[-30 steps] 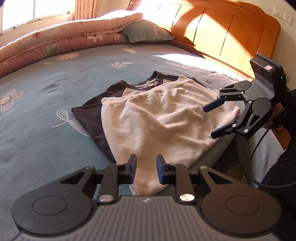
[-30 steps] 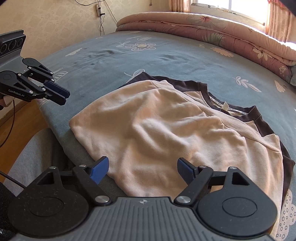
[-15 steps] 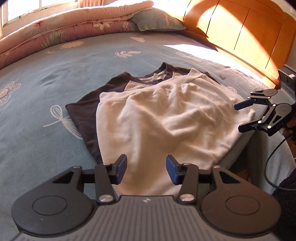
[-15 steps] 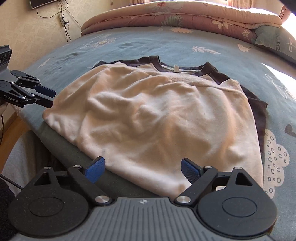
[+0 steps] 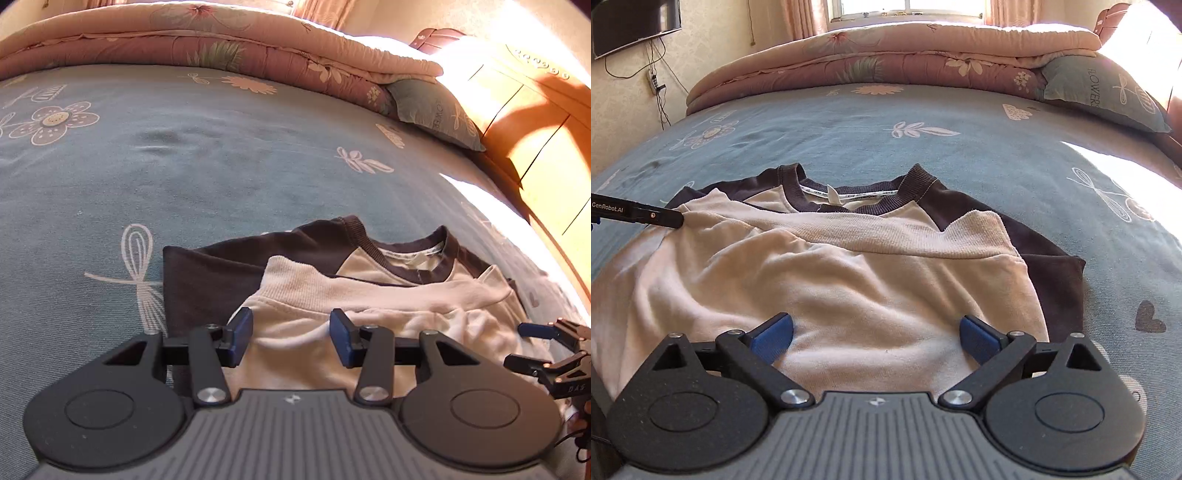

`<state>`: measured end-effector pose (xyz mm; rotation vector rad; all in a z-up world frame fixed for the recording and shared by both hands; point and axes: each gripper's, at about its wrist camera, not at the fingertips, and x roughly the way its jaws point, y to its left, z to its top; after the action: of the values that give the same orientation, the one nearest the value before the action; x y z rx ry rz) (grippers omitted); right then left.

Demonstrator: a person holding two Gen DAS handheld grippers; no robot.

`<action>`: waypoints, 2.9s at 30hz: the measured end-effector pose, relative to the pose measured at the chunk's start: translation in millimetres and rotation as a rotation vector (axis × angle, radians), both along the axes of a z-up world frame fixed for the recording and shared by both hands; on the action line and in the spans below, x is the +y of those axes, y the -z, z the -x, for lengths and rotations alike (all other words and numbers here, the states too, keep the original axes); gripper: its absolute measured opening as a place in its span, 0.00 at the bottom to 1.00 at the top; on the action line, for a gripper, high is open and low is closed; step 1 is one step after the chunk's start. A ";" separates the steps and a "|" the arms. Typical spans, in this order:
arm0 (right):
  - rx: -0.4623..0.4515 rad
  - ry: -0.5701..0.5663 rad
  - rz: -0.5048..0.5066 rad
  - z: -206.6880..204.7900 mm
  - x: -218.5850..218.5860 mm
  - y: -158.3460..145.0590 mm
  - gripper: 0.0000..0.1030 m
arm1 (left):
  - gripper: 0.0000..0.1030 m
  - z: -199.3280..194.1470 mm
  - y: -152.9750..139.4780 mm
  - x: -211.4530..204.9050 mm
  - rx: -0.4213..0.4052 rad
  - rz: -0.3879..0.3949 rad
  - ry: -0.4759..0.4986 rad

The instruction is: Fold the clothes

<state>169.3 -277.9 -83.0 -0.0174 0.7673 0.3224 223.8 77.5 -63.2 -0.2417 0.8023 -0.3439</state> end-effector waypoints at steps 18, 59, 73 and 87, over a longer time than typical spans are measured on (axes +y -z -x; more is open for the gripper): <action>-0.004 0.160 -0.085 -57.2 -16.5 12.6 1.00 | 0.57 -20.6 4.9 -63.9 -0.051 -0.103 0.079; -0.059 -0.265 -0.086 -124.9 58.8 -18.3 1.00 | 0.75 -91.8 24.9 -29.1 0.059 0.170 0.021; 0.112 -0.569 -0.195 -182.6 161.7 13.8 0.99 | 0.76 -107.4 46.8 19.8 0.107 0.273 -0.101; 0.113 -0.076 -0.080 -129.9 17.2 -5.4 1.00 | 0.78 -64.3 6.4 -12.1 0.045 0.007 -0.010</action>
<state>299.3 -260.6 -77.6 0.0481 0.8666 0.4286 288.1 65.4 -69.6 -0.2603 0.8446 -0.3330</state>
